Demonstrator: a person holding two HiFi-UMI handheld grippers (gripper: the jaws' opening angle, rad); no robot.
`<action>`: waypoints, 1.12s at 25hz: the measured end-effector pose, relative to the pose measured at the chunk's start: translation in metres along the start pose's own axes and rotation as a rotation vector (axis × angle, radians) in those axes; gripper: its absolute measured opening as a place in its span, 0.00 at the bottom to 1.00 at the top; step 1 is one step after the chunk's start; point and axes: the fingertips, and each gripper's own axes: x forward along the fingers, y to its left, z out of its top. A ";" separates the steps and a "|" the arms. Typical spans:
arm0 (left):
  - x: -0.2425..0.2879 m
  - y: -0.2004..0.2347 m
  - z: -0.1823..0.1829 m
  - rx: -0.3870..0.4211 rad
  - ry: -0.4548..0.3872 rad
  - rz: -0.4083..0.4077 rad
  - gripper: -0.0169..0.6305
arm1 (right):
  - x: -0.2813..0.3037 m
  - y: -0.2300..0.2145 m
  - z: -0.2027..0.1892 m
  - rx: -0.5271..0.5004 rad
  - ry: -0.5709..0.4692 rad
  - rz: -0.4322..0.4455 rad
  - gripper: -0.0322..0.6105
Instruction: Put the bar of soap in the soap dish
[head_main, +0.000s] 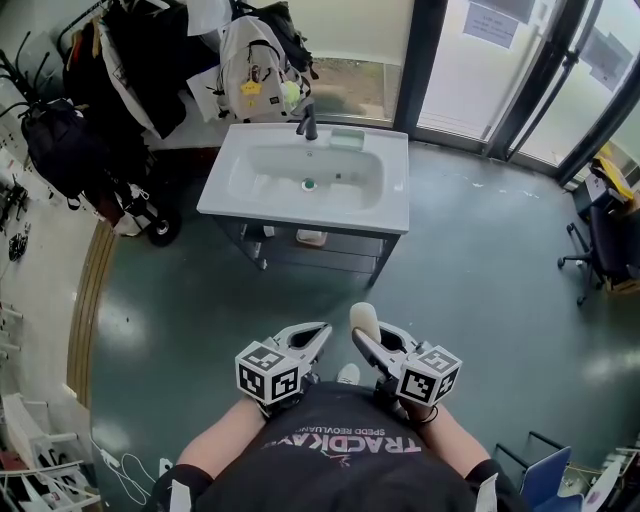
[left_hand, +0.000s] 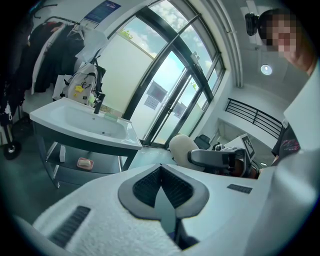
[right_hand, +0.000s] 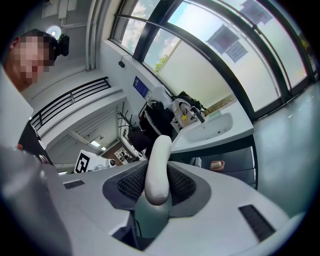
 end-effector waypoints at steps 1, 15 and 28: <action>-0.001 0.001 0.000 -0.001 0.000 0.000 0.04 | 0.001 0.000 0.000 0.000 0.000 0.000 0.23; -0.006 0.025 0.010 -0.003 0.018 -0.007 0.04 | 0.028 -0.002 0.003 0.018 0.002 -0.024 0.23; -0.009 0.065 0.035 0.000 0.041 -0.069 0.04 | 0.070 0.000 0.015 0.036 -0.026 -0.085 0.23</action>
